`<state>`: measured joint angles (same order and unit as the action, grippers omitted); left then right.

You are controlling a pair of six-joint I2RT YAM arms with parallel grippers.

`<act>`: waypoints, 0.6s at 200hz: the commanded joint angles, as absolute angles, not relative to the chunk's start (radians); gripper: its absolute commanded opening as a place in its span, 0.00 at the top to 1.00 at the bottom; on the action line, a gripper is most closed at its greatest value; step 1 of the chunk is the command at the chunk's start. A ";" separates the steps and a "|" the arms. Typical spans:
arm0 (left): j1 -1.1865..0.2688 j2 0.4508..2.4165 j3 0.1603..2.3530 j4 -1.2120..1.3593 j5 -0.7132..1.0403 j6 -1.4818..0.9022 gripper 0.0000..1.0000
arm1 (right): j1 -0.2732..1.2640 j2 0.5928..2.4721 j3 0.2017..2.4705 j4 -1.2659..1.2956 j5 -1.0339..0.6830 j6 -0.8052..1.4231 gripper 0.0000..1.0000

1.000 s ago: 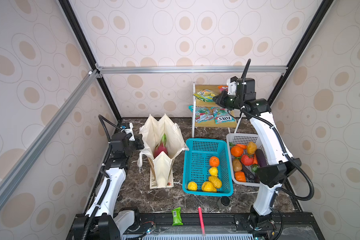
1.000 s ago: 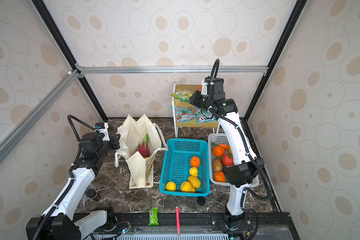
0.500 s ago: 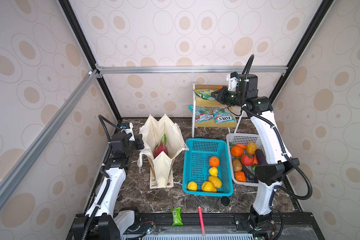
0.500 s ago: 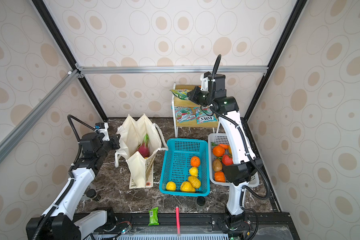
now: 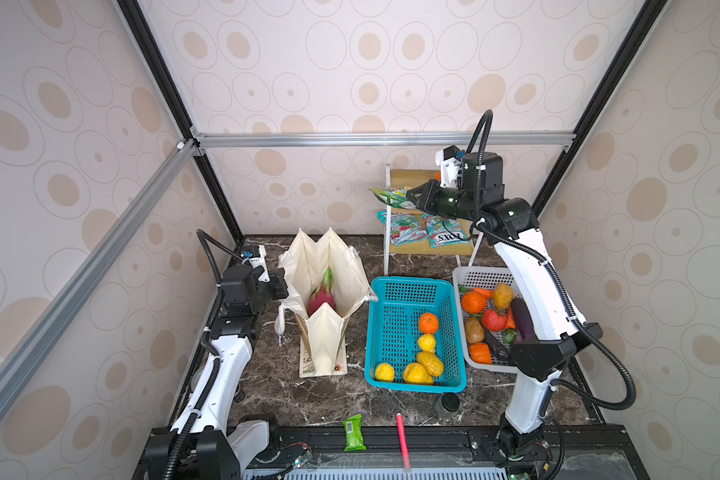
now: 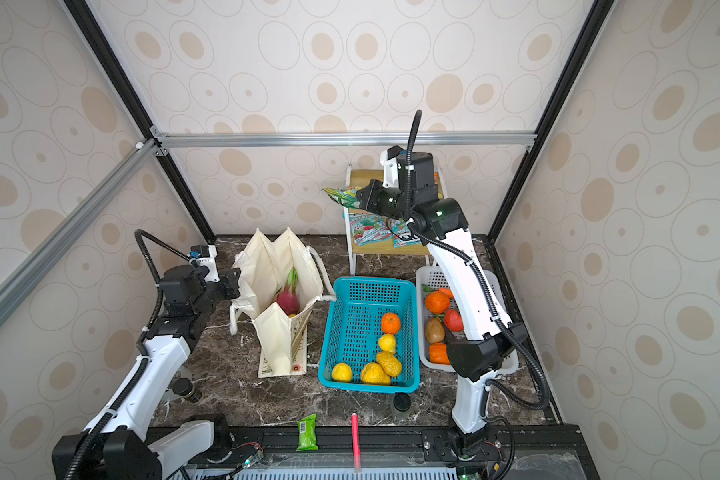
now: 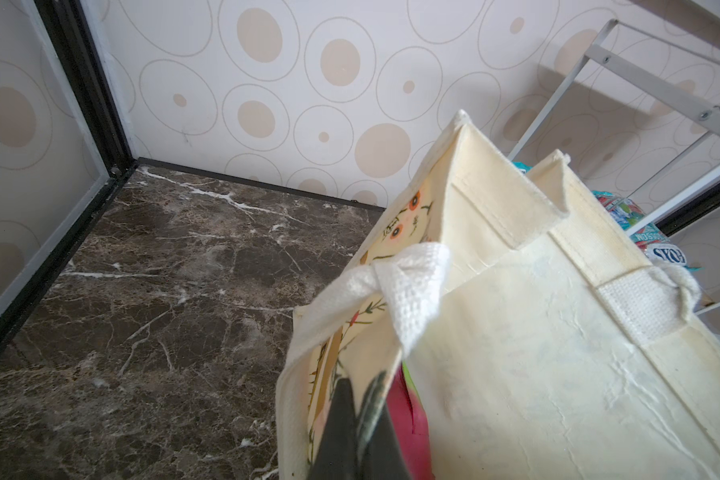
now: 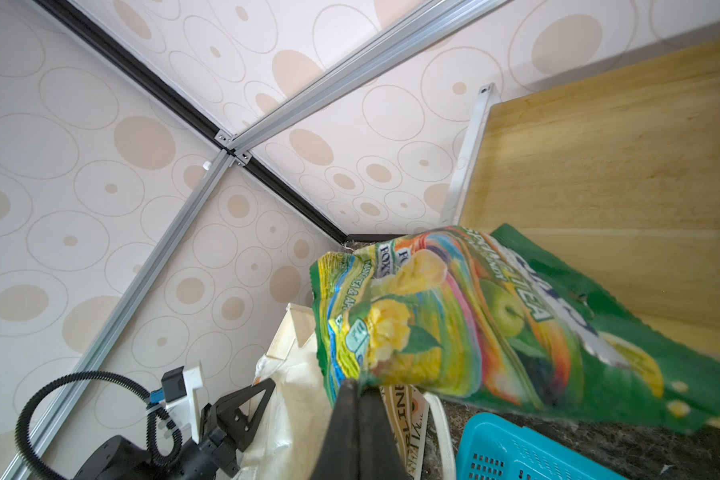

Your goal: Place the food into the grocery bag and tie it

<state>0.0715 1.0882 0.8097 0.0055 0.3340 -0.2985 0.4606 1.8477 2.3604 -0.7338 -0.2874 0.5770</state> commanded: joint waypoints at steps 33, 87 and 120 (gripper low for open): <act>0.070 1.086 0.806 -0.021 0.361 -0.285 1.00 | 0.622 1.804 2.362 -0.773 -0.139 0.452 1.00; 0.069 1.087 0.805 -0.015 0.367 -0.288 1.00 | 0.751 1.884 2.347 -0.763 -0.163 0.443 1.00; 0.068 1.089 0.804 -0.017 0.372 -0.288 1.00 | 0.815 1.979 2.434 -0.782 -0.203 0.440 1.00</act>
<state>0.0711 1.0882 0.8093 0.0055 0.3359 -0.2985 0.7738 1.9182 2.3577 -0.7883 -0.1684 0.4610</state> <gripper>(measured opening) 0.048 0.041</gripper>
